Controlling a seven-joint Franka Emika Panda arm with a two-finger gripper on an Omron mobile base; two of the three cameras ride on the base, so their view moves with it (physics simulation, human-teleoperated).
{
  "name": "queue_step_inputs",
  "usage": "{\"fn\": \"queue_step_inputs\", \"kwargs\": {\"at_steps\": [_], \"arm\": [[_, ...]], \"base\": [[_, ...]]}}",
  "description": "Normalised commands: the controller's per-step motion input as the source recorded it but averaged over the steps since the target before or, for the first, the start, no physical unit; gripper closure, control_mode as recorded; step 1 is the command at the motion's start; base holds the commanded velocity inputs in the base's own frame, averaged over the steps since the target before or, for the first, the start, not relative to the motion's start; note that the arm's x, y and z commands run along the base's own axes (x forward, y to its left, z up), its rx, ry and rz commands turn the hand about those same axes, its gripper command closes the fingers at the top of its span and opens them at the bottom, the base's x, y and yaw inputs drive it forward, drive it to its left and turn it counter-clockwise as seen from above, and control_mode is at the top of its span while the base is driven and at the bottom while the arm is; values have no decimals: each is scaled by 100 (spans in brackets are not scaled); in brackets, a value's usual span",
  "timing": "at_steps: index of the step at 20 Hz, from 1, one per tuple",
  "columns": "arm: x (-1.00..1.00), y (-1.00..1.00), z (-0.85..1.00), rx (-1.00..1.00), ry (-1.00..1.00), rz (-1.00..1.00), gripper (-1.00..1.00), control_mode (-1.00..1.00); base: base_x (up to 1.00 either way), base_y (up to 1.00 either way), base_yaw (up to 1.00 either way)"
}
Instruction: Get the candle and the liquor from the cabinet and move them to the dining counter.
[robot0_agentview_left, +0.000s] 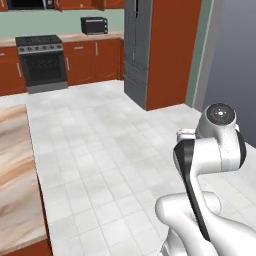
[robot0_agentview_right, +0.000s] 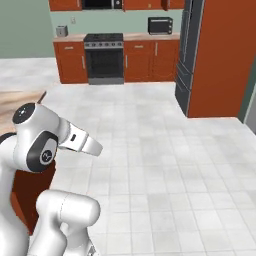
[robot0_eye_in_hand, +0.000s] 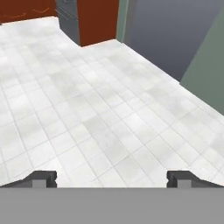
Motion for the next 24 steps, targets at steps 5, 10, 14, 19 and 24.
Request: {"fn": "queue_step_inputs", "kwargs": {"at_steps": [5, 10, 14, 19, 24], "arm": [[0, 0, 0, 0, 0, 0, -100, 100], [0, 0, 0, 0, 0, 0, -100, 100], [0, 0, 0, 0, 0, 0, -100, 100], [0, 0, 0, 0, 0, 0, -100, 100], [0, 0, 0, 0, 0, 0, -100, 100]], "base": [[83, -31, 10], [84, -28, 12], [89, -19, 14], [92, -15, 15], [91, -17, 14]]}}
